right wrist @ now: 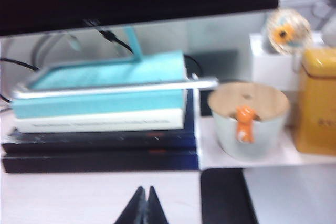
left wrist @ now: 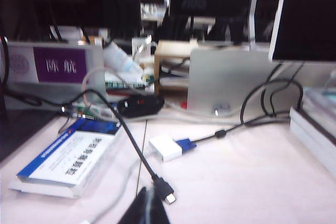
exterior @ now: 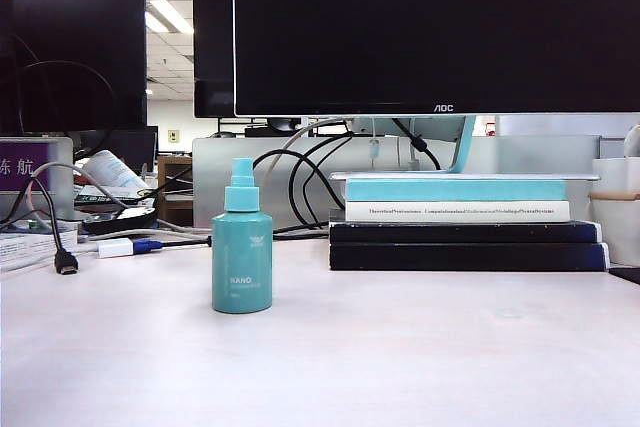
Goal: Pick up the sprayer with the left hand and remove the lid with the right hand then place it on the table.
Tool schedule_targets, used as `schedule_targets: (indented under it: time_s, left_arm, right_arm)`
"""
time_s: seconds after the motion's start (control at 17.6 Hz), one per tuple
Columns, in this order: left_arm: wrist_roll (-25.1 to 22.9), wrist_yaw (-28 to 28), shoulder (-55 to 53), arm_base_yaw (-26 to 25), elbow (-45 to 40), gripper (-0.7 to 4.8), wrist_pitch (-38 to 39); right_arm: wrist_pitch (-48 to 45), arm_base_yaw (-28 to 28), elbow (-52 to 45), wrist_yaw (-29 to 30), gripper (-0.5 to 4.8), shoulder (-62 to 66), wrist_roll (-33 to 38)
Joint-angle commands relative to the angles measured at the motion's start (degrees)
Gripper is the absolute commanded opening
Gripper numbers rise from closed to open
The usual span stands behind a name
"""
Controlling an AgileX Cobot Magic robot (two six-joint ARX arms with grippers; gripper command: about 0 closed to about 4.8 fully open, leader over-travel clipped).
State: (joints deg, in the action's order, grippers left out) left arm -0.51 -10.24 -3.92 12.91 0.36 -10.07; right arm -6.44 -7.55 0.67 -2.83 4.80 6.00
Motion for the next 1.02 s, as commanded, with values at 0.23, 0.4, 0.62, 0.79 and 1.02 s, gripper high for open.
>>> schedule_targets:
  time_s: [0.23,0.4,0.62,0.79,1.02]
  left_arm:
    - [-0.1,0.2,3.9,-0.1,0.0,-0.05,0.8]
    - [-0.1,0.2,3.9,-0.2,0.0,-0.05,-0.3]
    - [-0.1,0.6,3.9,-4.9,0.0,-0.05,-0.3]
    - [-0.1,0.7,3.9,-6.3,0.0,-0.05,-0.2]
    - [-0.1,1.1,3.9,-6.3,0.0,-0.05,0.8]
  right_arm:
    - [8.0,0.0,-0.3,5.8,0.13,-3.6,0.0]
    - [8.2,0.1,-0.3,5.8,0.13,-4.7,0.0]
    - [8.4,0.1,-0.3,5.9,0.13,-4.7,0.0]
    - [8.4,0.1,-0.3,5.9,0.14,-4.7,0.0]
    - [8.4,0.0,-0.3,5.8,0.14,-4.7,0.0]
